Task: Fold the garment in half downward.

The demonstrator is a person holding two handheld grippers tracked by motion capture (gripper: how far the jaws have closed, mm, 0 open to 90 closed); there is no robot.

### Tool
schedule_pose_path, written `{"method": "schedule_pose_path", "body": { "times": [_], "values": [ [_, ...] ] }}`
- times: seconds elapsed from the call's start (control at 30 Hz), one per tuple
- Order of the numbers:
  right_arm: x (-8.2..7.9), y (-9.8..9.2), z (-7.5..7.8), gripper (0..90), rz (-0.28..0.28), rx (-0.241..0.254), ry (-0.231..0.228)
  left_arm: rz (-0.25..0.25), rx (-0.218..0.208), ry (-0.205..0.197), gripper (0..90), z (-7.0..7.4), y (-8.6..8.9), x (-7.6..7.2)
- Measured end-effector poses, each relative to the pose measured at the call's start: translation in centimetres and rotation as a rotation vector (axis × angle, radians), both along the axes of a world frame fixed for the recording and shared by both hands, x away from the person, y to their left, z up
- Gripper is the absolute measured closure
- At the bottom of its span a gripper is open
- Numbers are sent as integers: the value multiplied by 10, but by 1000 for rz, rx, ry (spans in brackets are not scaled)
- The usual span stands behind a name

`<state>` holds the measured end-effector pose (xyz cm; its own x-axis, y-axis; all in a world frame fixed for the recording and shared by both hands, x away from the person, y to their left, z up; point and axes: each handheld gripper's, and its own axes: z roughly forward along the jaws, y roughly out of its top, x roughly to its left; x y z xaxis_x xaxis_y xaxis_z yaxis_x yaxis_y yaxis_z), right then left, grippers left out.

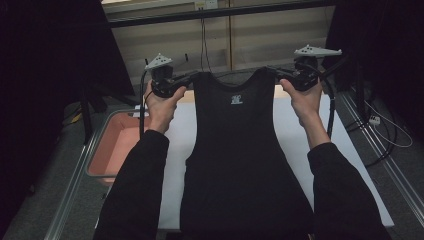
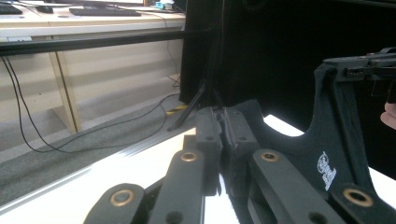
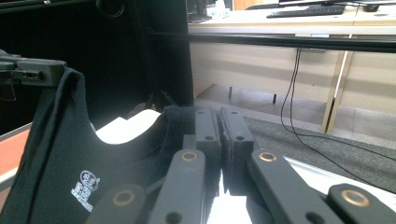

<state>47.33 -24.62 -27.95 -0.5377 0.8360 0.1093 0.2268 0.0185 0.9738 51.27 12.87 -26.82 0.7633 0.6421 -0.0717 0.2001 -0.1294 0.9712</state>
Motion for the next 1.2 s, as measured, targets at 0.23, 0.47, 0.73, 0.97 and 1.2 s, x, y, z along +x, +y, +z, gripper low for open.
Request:
{"method": "schedule_pose_path", "body": {
  "times": [0.23,0.47,0.73,0.97,1.2],
  "values": [
    [0,2,13,868,-4,-3,-20,-3,1,-19,864,11,1,1],
    [1,5,29,868,-18,-19,-45,13,-10,-41,863,22,3,2],
    [-8,8,26,868,-6,-21,-54,12,-17,-31,864,11,6,-3],
    [-22,5,9,868,3,-7,-47,-4,-35,-29,863,-7,12,-20],
    [-45,4,-3,868,27,-5,-55,-34,-20,-49,863,-15,13,-40]
  ]
}}
